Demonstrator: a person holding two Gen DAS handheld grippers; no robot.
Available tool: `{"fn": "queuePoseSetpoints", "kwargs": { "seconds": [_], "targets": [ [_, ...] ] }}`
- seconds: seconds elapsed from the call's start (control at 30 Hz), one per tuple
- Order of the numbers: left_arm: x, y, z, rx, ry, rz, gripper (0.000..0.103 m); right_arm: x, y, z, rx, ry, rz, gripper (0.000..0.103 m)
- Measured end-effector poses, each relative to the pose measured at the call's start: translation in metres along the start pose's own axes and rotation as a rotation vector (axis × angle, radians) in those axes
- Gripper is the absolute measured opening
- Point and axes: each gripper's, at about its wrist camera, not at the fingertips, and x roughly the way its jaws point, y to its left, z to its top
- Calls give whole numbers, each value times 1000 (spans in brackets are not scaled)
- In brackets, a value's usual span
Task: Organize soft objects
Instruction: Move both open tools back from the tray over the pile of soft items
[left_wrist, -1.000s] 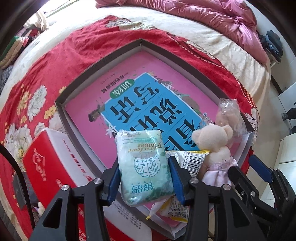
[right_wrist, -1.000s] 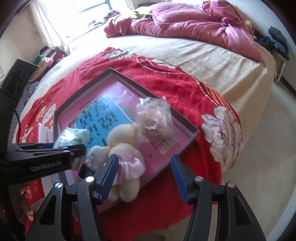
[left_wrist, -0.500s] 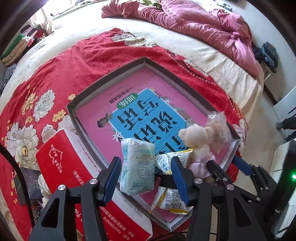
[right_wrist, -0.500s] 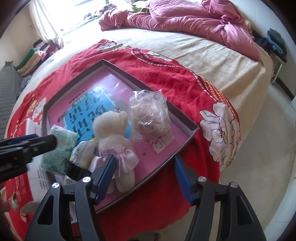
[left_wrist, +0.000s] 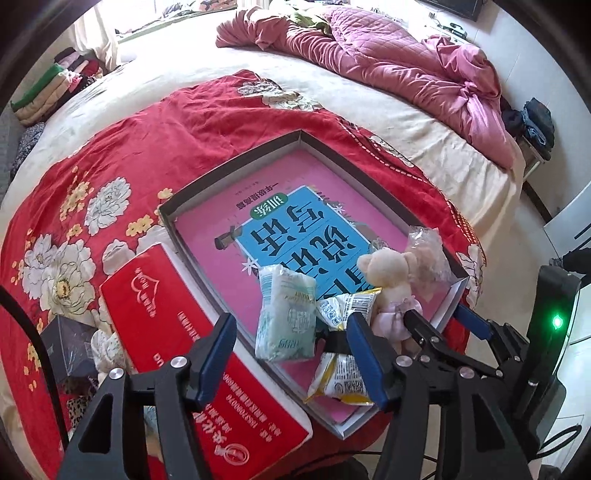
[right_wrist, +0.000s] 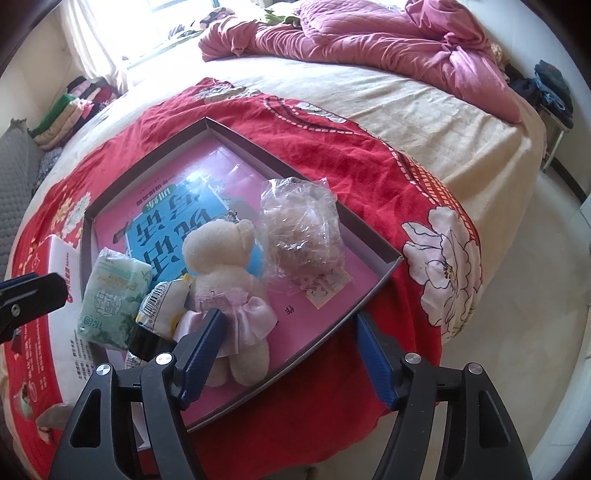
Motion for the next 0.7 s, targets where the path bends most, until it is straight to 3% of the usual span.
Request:
{"fn": "queuePoseSetpoints", "kwargs": {
  "seconds": [0.7],
  "targets": [
    [-35, 14, -21, -41, -57, 3, 72, -37, 5, 1, 7, -57, 39, 73]
  ]
}}
